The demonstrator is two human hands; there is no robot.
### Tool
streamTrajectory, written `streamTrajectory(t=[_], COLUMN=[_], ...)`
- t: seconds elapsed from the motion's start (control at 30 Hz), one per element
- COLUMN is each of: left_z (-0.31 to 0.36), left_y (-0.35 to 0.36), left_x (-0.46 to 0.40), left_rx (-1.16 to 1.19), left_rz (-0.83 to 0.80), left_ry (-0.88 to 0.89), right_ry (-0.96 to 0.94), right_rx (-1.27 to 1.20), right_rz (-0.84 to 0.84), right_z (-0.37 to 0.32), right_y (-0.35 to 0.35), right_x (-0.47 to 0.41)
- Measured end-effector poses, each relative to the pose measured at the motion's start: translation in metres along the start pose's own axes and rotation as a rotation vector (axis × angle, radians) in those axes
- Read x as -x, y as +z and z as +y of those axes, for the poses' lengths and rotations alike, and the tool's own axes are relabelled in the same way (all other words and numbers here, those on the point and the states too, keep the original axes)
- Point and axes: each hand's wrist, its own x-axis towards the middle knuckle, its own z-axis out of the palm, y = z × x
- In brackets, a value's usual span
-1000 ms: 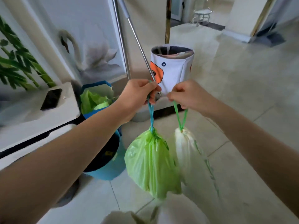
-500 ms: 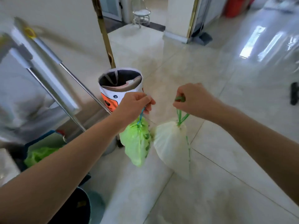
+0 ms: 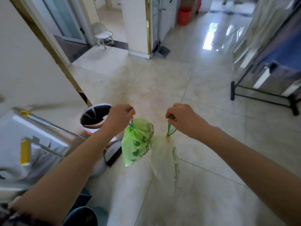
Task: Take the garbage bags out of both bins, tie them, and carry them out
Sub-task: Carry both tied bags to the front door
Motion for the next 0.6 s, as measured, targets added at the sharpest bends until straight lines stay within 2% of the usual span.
streamTrajectory(t=[0.2, 0.33, 0.5, 0.6], left_z=[0.075, 0.125, 0.188, 0.227], left_y=[0.008, 0.043, 0.099, 0.133], left_x=[-0.019, -0.019, -0.025, -0.037], left_rx=[-0.08, 0.038, 0.153, 0.237], left_rz=[-0.059, -0.103, -0.206, -0.299], left_ry=[0.093, 0.138, 0.193, 0.214], right_ry=[0.106, 0.2, 0.209, 0.292], right_rx=[-0.028, -0.046, 0.021, 0.064], right_rz=[0.007, 0.06, 0.231, 0.316], right_z=[0.041, 0.075, 0.126, 0.162], right_y=[-0.065, -0.08, -0.091, -0.101], right_x=[0.061, 0.102, 0.146, 0.164])
